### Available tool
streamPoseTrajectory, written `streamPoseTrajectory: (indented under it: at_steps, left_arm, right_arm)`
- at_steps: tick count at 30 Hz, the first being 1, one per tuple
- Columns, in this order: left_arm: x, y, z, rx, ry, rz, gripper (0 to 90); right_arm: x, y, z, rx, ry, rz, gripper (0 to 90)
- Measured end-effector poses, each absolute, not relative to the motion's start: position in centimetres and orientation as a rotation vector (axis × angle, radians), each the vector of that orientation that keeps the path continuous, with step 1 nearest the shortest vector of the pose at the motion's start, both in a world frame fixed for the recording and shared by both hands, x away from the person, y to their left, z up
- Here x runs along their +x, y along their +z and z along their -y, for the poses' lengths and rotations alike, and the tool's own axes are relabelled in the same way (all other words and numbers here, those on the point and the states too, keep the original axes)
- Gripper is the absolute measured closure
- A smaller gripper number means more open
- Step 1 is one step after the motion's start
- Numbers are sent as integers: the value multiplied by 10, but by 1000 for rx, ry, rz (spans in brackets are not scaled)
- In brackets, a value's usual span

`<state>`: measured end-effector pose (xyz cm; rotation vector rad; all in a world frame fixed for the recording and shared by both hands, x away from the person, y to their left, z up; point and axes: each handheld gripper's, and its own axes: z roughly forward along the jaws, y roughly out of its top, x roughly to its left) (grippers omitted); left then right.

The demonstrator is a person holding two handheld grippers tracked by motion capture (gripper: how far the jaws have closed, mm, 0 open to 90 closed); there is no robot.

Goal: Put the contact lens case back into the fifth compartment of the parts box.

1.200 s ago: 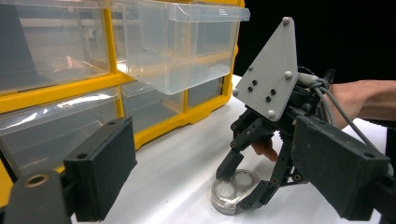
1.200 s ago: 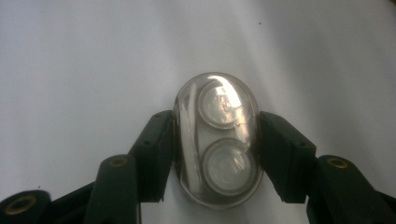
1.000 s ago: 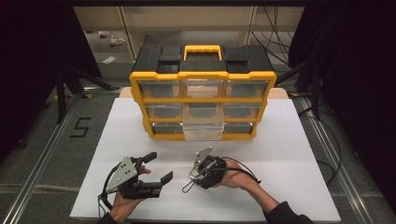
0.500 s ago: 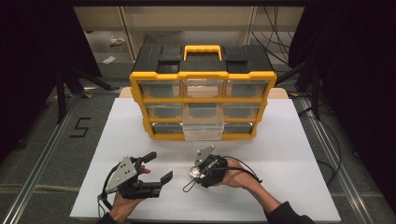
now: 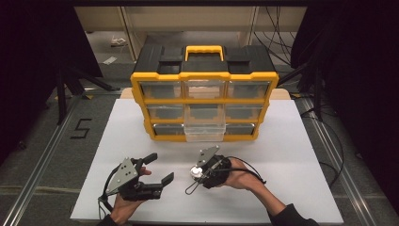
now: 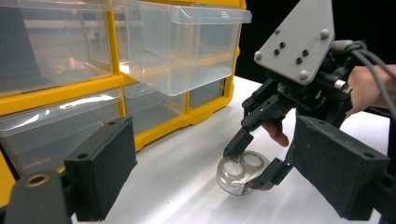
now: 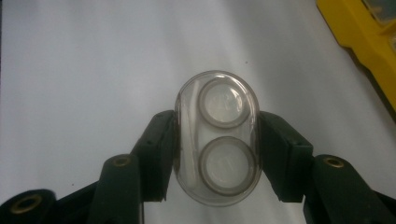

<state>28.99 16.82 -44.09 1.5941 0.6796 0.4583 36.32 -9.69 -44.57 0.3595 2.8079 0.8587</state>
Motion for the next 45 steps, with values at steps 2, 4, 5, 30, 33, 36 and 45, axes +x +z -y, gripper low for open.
streamPoseTrajectory:
  at_steps: [2, 4, 5, 30, 33, 36, 45]
  left_arm:
    - [290, -441, -168, 1595, 458, -679, 135]
    - [290, -441, -168, 1595, 458, -679, 135]
    - [290, -441, -168, 1595, 458, -679, 135]
    - [290, -441, -169, 1589, 462, -683, 136]
    - [290, -440, -169, 1588, 463, -683, 136]
    - [290, -440, -169, 1587, 464, -685, 136]
    - [290, -441, -169, 1587, 464, -685, 136]
  right_arm:
    - [362, -443, 97, 363, 866, -2807, 493]
    - [361, -441, 97, 361, 874, -2801, 494]
    - [360, -439, 97, 359, 876, -2798, 494]
    - [349, -401, 111, 297, 972, -2738, 494]
    - [347, -397, 113, 289, 987, -2732, 494]
    - [344, -391, 114, 278, 1005, -2721, 494]
    - [338, -378, 118, 260, 1040, -2686, 494]
